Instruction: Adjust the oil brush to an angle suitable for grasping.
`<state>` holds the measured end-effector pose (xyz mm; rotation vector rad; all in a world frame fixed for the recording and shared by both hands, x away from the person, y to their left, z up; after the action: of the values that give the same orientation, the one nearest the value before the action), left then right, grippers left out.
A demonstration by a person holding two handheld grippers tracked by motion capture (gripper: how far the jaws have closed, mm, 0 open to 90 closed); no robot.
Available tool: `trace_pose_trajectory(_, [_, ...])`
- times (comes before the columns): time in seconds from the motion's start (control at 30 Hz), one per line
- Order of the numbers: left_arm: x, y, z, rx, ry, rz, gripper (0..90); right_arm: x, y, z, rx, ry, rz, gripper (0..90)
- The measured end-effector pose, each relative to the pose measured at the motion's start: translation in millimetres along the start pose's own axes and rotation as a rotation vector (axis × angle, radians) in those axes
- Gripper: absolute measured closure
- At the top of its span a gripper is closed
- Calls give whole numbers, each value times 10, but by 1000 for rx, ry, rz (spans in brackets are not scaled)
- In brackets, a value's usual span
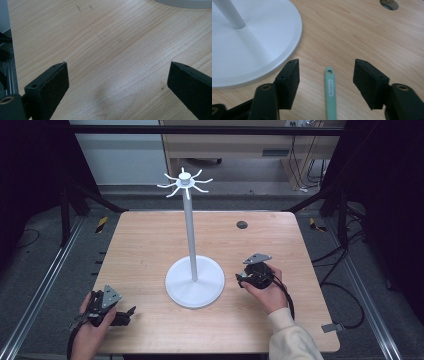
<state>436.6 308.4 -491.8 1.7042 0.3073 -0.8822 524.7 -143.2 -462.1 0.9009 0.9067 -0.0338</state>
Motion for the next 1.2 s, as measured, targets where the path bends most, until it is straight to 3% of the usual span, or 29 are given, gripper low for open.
trace_pose_trajectory(0.23, [-5, 2, 17, 8, 0, -2, 32, 45, 0, -73, -40, 55, -12, 585])
trace_pose_trajectory(0.3, [-2, 3, 16, 8, 0, -3, 32, 80, -17, -85, -51, 72, -36, 675])
trace_pose_trajectory(0.6, [1, 1, 18, 10, 1, -1, 34, 160, -72, -66, -40, 99, -71, 892])
trace_pose_trajectory(0.9, [4, 2, 18, 10, 0, -2, 35, 198, -84, 33, -5, 86, -42, 900])
trace_pose_trajectory(1.2, [6, 0, 19, 11, 0, -3, 35, 284, -107, 67, 2, 96, -77, 900])
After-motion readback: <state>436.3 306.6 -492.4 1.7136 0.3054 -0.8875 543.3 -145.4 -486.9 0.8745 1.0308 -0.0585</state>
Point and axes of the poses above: each handheld gripper's, and its own axes: x roughly forward along the jaws, y roughly out of its top, z roughly to its right, the point moved 2 cm from there along x, roughly forward along the jaws, and after that the axes turned 14 degrees about -x, right-handed, at the moved point
